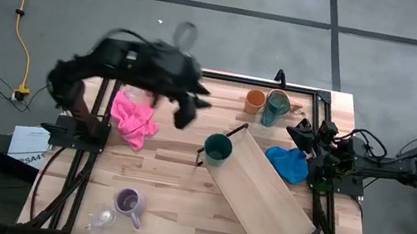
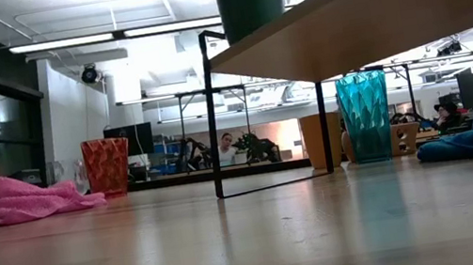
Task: Stack small to large cups/mugs on shelf
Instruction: Put the blue cup on the shelf
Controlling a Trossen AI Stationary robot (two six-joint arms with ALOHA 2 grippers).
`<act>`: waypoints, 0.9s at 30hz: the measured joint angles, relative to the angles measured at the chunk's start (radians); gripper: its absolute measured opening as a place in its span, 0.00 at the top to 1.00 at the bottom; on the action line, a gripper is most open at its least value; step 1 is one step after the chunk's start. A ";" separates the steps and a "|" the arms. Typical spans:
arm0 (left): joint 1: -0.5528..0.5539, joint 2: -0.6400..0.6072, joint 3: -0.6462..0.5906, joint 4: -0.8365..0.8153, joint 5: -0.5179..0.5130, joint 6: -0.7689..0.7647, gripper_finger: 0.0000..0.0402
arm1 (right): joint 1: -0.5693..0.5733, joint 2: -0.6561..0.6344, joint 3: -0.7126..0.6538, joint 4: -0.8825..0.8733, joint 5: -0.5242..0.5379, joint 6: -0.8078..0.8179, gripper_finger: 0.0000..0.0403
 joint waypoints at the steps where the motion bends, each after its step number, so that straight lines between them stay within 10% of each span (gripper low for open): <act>1: -0.011 -0.026 0.000 0.014 -0.031 0.012 0.62 | 0.000 0.000 0.000 0.000 0.000 0.000 1.00; 7: -0.113 -0.214 -0.179 0.133 -0.235 0.027 0.64 | 0.000 0.000 0.000 0.000 -0.001 0.000 1.00; 12: -0.206 -0.427 -0.589 0.436 -0.310 -0.012 0.64 | 0.000 0.003 0.000 0.001 -0.001 -0.024 1.00; 20: -0.242 -0.765 -1.255 1.015 -0.204 -0.028 0.64 | 0.000 0.008 0.000 -0.004 -0.003 0.008 1.00; 27: -0.243 -0.993 -1.574 1.305 -0.045 -0.007 0.65 | 0.000 0.008 0.000 0.006 0.009 0.008 1.00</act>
